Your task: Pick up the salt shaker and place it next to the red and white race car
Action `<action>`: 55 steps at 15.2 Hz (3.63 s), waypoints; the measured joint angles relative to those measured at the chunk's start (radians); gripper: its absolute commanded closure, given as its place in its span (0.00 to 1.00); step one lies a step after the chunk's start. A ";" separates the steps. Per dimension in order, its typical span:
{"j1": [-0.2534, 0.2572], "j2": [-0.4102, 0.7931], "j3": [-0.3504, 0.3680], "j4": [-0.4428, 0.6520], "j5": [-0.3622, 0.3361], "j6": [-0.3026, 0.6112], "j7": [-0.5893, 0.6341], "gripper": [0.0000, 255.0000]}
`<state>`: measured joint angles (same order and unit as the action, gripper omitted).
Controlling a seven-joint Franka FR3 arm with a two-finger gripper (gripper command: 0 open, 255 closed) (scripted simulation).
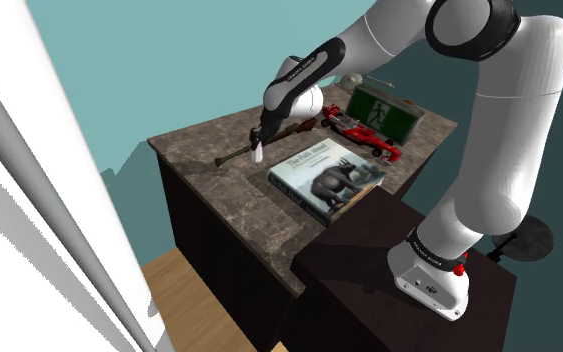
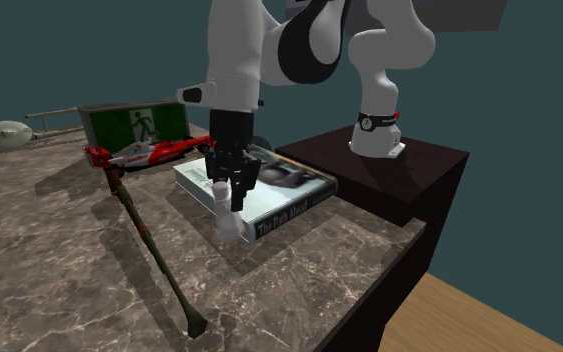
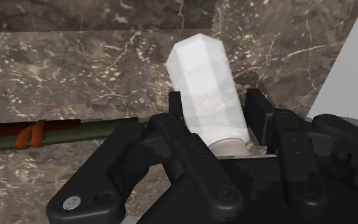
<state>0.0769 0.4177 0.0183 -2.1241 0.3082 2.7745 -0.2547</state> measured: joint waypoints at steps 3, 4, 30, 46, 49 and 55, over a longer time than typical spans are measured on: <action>0.005 -0.035 -0.009 -0.004 -0.011 -0.031 0.012 1.00; 0.006 -0.044 -0.012 -0.002 -0.015 -0.042 0.015 1.00; -0.165 -0.158 -0.100 0.070 0.023 -0.276 -0.228 1.00; -0.435 0.047 -0.175 0.406 0.098 -0.493 -0.561 1.00; -0.484 0.119 -0.181 0.511 0.107 -0.541 -0.602 1.00; -0.562 0.238 -0.187 0.689 0.118 -0.619 -0.655 1.00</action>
<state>-0.4846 0.6554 -0.1687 -1.4347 0.4258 2.1557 -0.9095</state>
